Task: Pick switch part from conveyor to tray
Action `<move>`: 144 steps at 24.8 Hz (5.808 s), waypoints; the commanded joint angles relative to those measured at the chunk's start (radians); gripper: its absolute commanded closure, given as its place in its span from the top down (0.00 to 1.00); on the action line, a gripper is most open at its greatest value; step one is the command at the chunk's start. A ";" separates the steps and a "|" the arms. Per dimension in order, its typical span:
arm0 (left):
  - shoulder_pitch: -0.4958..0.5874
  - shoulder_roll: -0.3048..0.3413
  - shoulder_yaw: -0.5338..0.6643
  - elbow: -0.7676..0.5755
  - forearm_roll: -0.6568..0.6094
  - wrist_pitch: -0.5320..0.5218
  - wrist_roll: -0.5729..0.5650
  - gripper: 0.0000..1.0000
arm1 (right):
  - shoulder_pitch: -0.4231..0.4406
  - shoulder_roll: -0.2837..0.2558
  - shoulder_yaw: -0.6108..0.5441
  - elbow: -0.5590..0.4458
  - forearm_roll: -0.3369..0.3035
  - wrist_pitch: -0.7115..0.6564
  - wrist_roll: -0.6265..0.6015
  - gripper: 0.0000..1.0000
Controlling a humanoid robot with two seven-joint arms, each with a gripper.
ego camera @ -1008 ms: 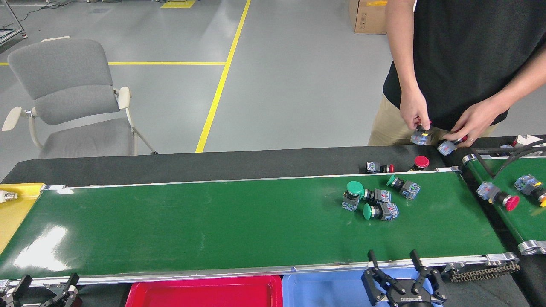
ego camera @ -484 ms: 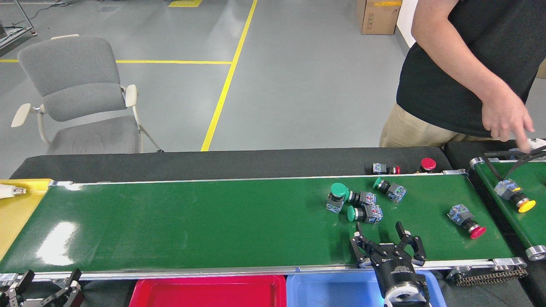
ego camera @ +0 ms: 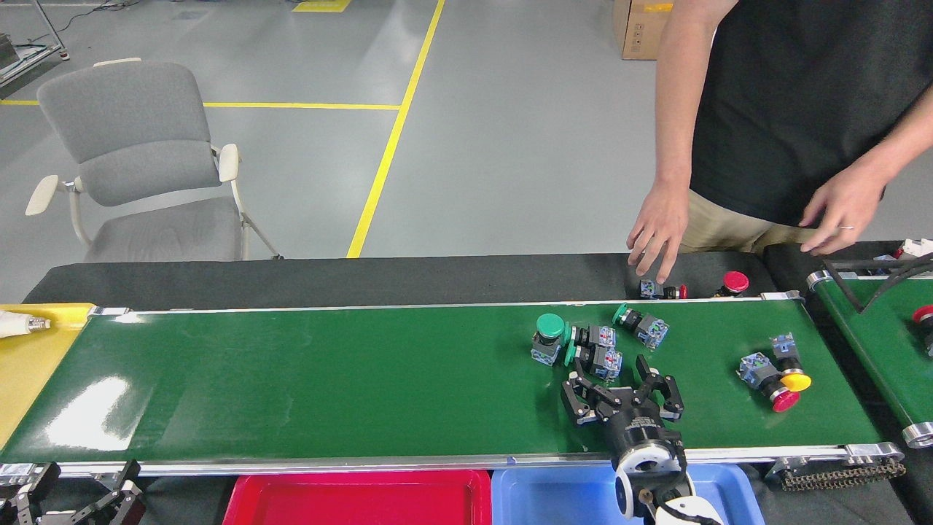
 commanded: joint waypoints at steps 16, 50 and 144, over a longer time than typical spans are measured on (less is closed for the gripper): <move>-0.009 0.009 0.004 -0.011 -0.003 -0.003 0.005 1.00 | 0.039 -0.008 0.119 -0.123 0.010 -0.028 0.013 0.05; -0.502 -0.291 -0.496 0.152 -0.347 -0.003 -0.153 1.00 | 0.298 -0.071 0.021 -0.325 0.029 0.098 -0.081 0.99; -0.717 -0.271 -0.201 0.488 -0.266 0.137 -0.263 0.99 | 0.159 0.000 0.350 -0.320 0.043 -0.149 0.086 0.13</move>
